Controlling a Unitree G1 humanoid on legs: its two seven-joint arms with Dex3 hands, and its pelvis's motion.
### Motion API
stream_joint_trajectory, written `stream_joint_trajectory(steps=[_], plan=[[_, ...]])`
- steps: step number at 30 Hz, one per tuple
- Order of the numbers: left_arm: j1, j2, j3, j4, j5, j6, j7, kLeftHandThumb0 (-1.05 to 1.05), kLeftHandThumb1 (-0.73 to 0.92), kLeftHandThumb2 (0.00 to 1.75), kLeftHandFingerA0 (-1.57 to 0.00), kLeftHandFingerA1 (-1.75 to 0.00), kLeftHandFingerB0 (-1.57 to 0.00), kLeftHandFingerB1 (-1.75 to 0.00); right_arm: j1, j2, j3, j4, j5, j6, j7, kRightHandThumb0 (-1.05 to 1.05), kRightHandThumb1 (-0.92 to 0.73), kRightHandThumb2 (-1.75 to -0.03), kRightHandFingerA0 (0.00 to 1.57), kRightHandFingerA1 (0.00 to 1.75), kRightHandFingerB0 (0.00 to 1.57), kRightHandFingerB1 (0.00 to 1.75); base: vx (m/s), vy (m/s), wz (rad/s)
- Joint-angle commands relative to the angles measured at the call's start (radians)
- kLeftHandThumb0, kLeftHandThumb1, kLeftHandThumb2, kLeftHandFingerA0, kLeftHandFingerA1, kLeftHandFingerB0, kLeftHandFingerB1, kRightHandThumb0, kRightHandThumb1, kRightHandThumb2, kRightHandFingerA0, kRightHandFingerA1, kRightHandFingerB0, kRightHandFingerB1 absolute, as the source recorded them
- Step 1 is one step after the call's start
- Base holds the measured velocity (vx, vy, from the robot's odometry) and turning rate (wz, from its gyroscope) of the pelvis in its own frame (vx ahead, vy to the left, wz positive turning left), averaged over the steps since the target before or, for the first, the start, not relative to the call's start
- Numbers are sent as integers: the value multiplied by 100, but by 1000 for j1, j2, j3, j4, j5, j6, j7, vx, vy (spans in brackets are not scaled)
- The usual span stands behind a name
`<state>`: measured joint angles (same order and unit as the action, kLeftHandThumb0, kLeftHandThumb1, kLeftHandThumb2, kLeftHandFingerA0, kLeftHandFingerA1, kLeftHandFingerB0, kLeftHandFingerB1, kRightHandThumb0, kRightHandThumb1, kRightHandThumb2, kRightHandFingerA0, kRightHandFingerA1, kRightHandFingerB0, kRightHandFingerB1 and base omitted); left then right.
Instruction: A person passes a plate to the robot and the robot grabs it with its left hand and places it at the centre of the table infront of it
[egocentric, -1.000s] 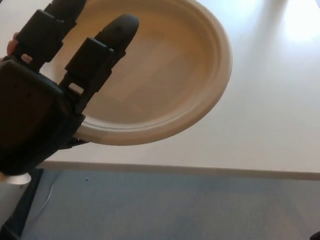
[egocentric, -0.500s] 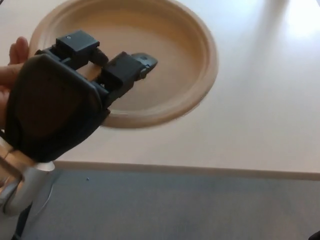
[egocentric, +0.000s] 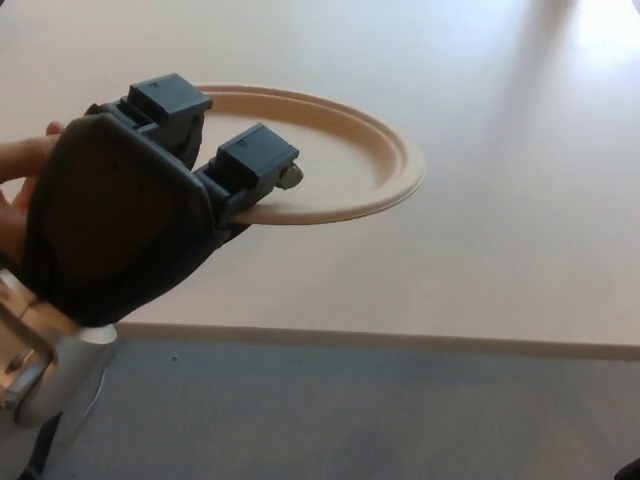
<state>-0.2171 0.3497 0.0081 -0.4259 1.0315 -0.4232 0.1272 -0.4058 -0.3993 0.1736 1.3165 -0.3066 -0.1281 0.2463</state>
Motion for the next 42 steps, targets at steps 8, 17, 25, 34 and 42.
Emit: stream_joint_trajectory(steps=[8,17,25,34,42], plan=[[-75,26,-22,57,-27,13,37,-25,64,61,-86,-167,-68,-98,-30,-19,-21,-1,7,4,25,-69,-81,-64,61,64,45,50,0,0,0],[-185,35,-63,240,4,30,85,-23,54,59,-95,-155,-82,-81,-42,-18,-15,2,-9,3,18,-72,-81,-65,64,64,47,50,0,0,0],[-322,22,-146,487,12,56,141,-21,60,60,-93,-148,-86,-56,-41,-18,-27,6,2,8,23,-74,-79,-64,64,63,46,50,0,0,0],[-532,-31,-319,877,80,114,227,-25,59,60,-91,-149,-86,-52,-47,-19,-16,5,-11,6,22,-73,-80,-65,65,65,48,51,0,0,0],[-670,-134,-487,1186,80,164,212,-43,51,74,-102,-134,-74,-58,-52,-13,-12,2,-7,2,25,-72,-81,-64,65,67,49,53,0,0,0]])
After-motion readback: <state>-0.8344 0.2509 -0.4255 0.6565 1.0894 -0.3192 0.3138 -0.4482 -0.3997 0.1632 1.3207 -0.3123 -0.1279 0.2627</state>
